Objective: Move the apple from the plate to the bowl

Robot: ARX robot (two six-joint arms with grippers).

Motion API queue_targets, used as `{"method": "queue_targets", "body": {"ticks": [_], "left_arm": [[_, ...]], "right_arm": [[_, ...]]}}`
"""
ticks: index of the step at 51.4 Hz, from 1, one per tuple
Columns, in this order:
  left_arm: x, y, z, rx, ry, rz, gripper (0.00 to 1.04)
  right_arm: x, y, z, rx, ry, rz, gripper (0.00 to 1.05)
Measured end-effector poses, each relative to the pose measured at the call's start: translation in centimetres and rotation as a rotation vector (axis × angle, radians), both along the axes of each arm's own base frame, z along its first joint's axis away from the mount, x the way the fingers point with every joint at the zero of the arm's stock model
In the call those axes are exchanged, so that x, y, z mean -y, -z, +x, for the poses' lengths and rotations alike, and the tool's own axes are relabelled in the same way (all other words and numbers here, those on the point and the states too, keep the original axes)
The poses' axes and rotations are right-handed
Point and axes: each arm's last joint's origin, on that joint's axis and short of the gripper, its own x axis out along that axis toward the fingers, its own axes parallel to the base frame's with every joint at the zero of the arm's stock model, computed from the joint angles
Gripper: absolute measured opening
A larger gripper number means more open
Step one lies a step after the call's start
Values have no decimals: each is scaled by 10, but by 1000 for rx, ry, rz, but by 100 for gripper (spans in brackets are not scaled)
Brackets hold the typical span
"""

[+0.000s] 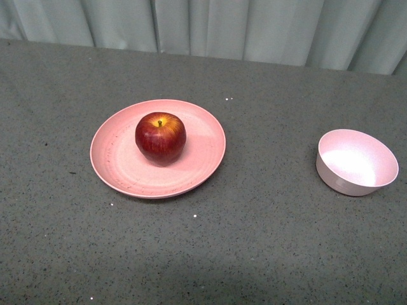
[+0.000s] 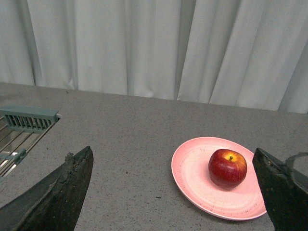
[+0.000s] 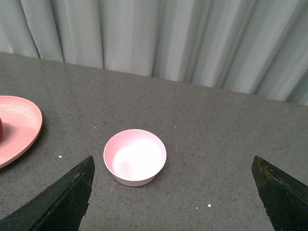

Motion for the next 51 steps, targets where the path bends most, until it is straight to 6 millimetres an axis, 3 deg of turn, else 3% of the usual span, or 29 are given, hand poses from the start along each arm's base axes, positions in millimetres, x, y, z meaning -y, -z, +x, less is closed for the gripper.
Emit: {"method": "queue_targets", "body": {"ticks": [10, 15, 28, 37, 51], "left_arm": [[0, 0, 0, 0, 0, 0, 98], [0, 0, 0, 0, 0, 0, 98], [0, 0, 0, 0, 0, 0, 98], [0, 0, 0, 0, 0, 0, 98], [0, 0, 0, 0, 0, 0, 98]], "right_arm": [[-3, 0, 51, -166, -45, -37, 95], [-12, 17, 87, -344, -115, -74, 95], [-40, 57, 159, -574, -191, -183, 95], [-52, 92, 189, -743, -236, -198, 95], [-62, 104, 222, -783, -266, -207, 92]]}}
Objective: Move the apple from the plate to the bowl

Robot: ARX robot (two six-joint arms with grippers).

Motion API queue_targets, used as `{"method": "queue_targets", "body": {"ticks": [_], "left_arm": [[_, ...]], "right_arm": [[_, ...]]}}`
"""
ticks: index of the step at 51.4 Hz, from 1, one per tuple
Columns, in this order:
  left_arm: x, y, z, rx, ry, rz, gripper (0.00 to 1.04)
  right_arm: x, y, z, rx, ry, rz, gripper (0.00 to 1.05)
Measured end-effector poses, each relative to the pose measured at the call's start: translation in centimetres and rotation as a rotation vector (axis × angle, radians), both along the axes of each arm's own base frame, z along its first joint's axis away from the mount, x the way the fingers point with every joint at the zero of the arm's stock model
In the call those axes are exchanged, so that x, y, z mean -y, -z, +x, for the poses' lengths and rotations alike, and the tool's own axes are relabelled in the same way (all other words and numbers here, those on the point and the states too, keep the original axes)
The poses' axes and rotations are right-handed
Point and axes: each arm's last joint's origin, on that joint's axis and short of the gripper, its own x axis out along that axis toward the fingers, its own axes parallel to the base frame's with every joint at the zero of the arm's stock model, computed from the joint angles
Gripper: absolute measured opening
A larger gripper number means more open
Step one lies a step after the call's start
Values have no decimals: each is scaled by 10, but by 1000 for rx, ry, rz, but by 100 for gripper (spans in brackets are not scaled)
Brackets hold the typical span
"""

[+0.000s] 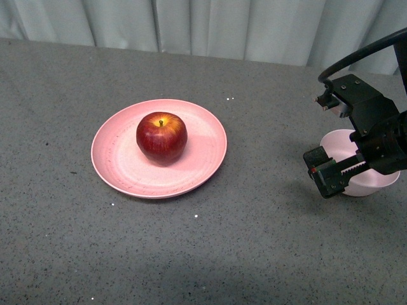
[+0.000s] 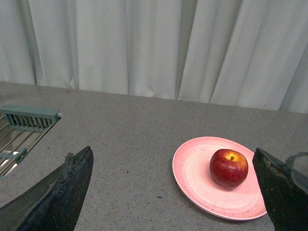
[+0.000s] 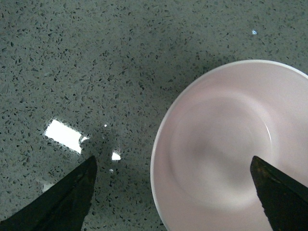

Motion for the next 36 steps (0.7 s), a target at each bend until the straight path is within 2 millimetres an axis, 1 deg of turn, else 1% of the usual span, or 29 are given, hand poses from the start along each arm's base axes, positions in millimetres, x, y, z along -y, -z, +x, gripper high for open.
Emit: {"method": "queue_targets", "body": {"ticks": [4, 7, 9, 10, 15, 18, 24, 25, 28, 36], "left_arm": [[0, 0, 0, 0, 0, 0, 98], [0, 0, 0, 0, 0, 0, 98], [0, 0, 0, 0, 0, 0, 98], [0, 0, 0, 0, 0, 0, 98], [0, 0, 0, 0, 0, 0, 98], [0, 0, 0, 0, 0, 0, 98], [0, 0, 0, 0, 0, 0, 98], [0, 0, 0, 0, 0, 0, 98], [0, 0, 0, 0, 0, 0, 98], [0, 0, 0, 0, 0, 0, 98]], "right_arm": [[-2, 2, 4, -17, -3, -8, 78], [-3, 3, 5, -30, -6, -6, 71], [-4, 3, 6, -40, -8, -8, 64], [-4, 4, 6, -47, -8, -10, 59], [-4, 5, 5, -67, -9, -16, 41], [-4, 6, 5, -73, -8, -19, 34], [-4, 7, 4, -79, -7, -24, 10], [-4, 7, 4, -78, -7, -25, 5], [-4, 7, 5, -75, -11, -34, 1], [-6, 5, 4, -80, -24, -37, 1]]}}
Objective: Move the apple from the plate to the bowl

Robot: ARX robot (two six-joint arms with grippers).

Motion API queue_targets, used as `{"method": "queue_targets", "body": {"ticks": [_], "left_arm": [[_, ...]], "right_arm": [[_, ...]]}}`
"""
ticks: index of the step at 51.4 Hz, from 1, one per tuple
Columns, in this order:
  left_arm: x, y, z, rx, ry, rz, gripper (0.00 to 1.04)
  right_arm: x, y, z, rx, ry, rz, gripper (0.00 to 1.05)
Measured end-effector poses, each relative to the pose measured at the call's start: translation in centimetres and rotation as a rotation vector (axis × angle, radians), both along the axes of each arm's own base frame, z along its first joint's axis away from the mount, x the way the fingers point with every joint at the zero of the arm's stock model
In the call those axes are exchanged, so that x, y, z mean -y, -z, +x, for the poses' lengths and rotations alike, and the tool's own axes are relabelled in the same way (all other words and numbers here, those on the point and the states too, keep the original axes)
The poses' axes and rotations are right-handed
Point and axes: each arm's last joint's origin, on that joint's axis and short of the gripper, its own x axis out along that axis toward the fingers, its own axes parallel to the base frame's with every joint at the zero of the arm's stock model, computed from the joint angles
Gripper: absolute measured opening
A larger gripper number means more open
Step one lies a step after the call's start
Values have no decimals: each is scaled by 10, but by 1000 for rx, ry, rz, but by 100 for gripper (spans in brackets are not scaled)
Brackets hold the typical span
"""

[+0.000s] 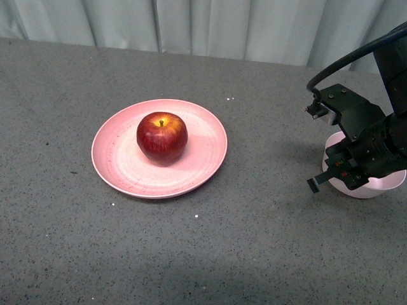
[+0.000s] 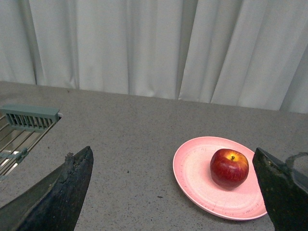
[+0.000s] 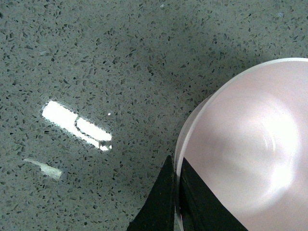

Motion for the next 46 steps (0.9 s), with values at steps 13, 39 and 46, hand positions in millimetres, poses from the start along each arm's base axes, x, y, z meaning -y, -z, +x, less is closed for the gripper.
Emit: {"method": "queue_targets", "body": {"ticks": [13, 39, 46], "left_arm": [[0, 0, 0, 0, 0, 0, 98], [0, 0, 0, 0, 0, 0, 98], [0, 0, 0, 0, 0, 0, 98]], "right_arm": [[-35, -31, 3, 51, -131, 94, 1], [-100, -25, 17, 37, -263, 110, 1], [-107, -18, 20, 28, -267, 99, 1]]}}
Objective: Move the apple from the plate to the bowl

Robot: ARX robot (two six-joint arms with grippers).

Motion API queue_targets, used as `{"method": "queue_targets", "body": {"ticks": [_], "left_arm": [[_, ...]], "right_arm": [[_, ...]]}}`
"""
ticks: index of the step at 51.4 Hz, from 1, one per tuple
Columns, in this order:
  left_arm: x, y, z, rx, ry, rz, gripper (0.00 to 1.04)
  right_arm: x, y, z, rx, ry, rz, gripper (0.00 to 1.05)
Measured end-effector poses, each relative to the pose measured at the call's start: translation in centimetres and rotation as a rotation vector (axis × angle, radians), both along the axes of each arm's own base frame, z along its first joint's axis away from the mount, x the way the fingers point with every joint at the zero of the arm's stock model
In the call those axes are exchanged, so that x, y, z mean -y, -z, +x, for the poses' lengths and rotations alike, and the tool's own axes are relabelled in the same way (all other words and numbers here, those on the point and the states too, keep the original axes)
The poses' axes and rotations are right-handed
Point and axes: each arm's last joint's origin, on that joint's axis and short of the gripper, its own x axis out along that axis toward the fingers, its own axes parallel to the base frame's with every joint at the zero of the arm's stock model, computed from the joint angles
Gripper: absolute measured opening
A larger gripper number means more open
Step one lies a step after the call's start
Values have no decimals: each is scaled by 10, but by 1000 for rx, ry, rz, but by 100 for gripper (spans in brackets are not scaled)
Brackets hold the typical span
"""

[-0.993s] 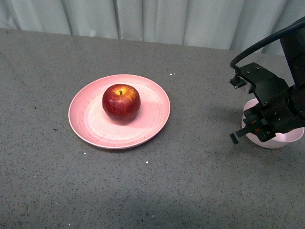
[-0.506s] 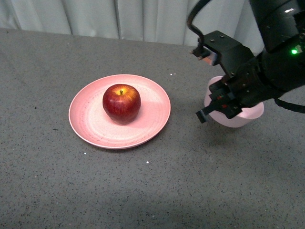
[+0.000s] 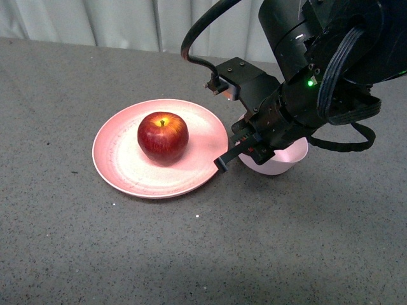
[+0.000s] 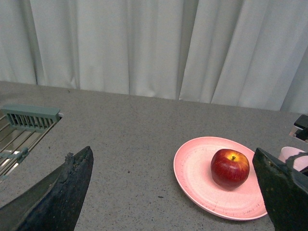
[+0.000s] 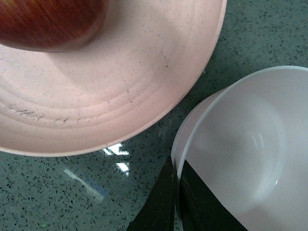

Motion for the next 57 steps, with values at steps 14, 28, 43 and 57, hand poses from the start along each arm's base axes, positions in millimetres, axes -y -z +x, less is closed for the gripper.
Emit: {"method": "queue_targets", "body": {"ticks": [14, 28, 43, 57], "left_arm": [[0, 0, 0, 0, 0, 0, 98], [0, 0, 0, 0, 0, 0, 98], [0, 0, 0, 0, 0, 0, 98], [0, 0, 0, 0, 0, 0, 98]], "right_arm": [[-4, 9, 2, -8, -3, -18, 8], [4, -7, 0, 52, 21, 51, 58], [42, -69, -36, 240, 118, 173, 94], [87, -77, -69, 346, 298, 96, 95]]}}
